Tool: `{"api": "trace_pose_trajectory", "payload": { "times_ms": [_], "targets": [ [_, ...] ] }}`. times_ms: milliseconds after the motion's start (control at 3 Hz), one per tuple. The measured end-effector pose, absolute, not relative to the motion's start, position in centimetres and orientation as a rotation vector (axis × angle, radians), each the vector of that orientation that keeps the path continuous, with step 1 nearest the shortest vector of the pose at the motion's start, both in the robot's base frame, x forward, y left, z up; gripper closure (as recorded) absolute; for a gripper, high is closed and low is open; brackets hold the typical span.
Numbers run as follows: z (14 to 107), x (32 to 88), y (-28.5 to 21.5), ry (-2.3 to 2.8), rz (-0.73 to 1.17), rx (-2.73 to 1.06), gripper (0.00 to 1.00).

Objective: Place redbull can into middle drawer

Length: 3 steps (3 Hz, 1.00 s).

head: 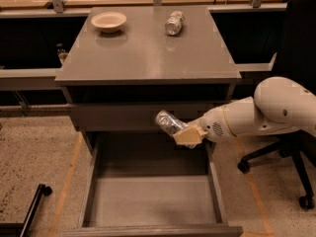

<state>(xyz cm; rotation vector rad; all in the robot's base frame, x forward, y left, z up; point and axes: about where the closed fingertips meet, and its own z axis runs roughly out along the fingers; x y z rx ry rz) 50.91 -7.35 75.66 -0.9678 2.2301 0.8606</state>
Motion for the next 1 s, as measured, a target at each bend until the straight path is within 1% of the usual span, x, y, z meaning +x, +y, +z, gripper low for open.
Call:
{"api": "trace_pose_trajectory", "payload": {
  "times_ms": [333,667,1000],
  "targets": [
    [75.7,51.0,-7.3,2.229,0.859,-0.971,1.00],
    [73.7,52.1,-5.6,2.227,0.813,-1.007,1.00],
    [68.3,52.8,-3.5,2.281,0.796,-1.010,1.00]
  ]
}}
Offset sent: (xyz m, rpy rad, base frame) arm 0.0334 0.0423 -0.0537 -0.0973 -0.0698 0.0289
